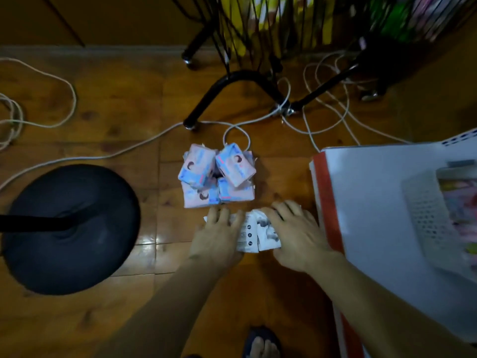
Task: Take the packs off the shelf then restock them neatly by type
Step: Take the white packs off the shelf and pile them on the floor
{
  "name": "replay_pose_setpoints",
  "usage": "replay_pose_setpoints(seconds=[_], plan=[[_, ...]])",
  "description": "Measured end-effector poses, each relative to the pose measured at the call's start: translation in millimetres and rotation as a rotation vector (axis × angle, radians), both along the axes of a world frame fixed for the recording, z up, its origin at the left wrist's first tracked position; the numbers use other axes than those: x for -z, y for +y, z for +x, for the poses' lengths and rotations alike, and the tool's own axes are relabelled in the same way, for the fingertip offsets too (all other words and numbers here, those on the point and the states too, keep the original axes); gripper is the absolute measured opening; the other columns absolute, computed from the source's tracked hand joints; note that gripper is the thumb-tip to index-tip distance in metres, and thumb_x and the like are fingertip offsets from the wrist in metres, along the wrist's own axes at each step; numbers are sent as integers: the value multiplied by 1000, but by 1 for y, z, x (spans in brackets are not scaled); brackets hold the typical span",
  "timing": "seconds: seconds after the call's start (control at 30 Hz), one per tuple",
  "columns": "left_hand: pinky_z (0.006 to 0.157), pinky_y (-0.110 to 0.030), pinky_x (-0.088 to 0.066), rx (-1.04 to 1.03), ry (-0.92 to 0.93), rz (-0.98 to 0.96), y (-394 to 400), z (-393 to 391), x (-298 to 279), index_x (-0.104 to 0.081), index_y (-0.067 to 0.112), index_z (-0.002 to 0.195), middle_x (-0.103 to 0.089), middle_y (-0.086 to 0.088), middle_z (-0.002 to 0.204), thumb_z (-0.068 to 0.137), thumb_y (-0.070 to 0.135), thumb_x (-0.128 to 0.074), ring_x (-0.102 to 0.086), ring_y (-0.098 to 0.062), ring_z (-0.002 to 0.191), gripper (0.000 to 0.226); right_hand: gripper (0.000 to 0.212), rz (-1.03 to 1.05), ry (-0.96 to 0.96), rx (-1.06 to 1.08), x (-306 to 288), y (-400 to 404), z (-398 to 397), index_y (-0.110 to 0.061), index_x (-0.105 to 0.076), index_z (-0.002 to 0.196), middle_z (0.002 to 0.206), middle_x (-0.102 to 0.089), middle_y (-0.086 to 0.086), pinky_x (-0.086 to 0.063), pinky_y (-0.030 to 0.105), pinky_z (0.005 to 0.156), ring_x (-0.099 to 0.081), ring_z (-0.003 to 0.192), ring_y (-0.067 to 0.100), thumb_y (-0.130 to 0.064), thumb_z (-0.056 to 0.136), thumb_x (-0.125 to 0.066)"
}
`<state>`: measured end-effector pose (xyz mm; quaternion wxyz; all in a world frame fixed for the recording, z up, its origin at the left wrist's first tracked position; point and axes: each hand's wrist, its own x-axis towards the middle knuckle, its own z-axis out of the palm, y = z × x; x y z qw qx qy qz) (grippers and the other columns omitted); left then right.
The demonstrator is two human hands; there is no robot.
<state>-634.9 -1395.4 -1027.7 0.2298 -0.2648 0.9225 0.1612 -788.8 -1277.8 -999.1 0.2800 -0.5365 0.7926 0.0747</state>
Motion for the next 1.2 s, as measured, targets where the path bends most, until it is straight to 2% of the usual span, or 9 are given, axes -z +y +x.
replay_pose_setpoints(seconds=[0.13, 0.3, 0.47, 0.63, 0.73, 0.87, 1.0, 1.2], plan=[[98, -46, -46, 24, 20, -25, -3, -12, 70, -12, 24, 154, -31, -8, 145, 87, 54, -61, -24, -31, 139, 88, 86, 19, 12, 32, 71, 1, -6, -30, -23, 150, 150, -27, -6, -38, 45, 108, -18, 144, 24, -25, 78, -67], [102, -41, -46, -19, 14, 2, -3, -15, 130, -9, 22, 155, -25, -10, 150, 89, 51, -62, -18, -31, 142, 90, 84, 7, 15, 23, 134, 2, -8, -29, -24, 149, 146, -31, -5, -39, 40, 106, -23, 139, 23, -24, 79, -70], [99, -40, -48, 2, 25, 42, -4, -13, 158, -9, 24, 155, -26, -7, 149, 88, 48, -62, -21, -28, 138, 89, 85, 2, 20, 17, 165, 1, -10, -26, -27, 150, 146, -35, 0, -41, 42, 103, -26, 140, 26, -21, 77, -71], [96, -43, -52, -1, -8, 76, -6, -12, 150, -6, 26, 155, -20, -4, 151, 82, 53, -70, -16, -27, 141, 100, 93, 52, 26, 27, 163, 0, -7, -26, -12, 156, 158, -18, 1, -26, 47, 117, -11, 148, 27, -34, 84, -70], [102, -47, -46, 5, -52, 44, -2, -10, 117, -6, 24, 156, -16, -5, 154, 83, 60, -67, -13, -27, 144, 101, 95, 37, 37, 26, 134, 2, -2, -25, -9, 158, 160, -16, 0, -17, 49, 120, -8, 150, 27, -49, 85, -65], [107, -46, -38, -5, -10, -32, 2, -5, 48, -13, 21, 154, -21, -7, 156, 90, 62, -55, -18, -28, 145, 87, 85, -17, 43, 37, 64, 1, 4, -23, -14, 158, 161, -19, 2, -17, 50, 121, -9, 151, 27, -52, 90, -56], [105, -46, -37, -40, 101, -113, -1, 0, -43, -25, 19, 153, -32, -9, 153, 94, 58, -49, -28, -31, 142, 75, 81, -65, 49, 61, -31, -6, 7, -22, -18, 157, 161, -22, 4, -21, 49, 119, -13, 150, 28, -53, 91, -53], [107, -50, -37, -60, 203, -164, -26, -5, -211, -29, 18, 152, -41, -10, 147, 96, 53, -49, -34, -33, 138, 69, 77, -186, 103, 69, -206, -23, 7, -19, -23, 156, 159, -27, 6, -23, 47, 117, -16, 149, 29, -52, 92, -52]])
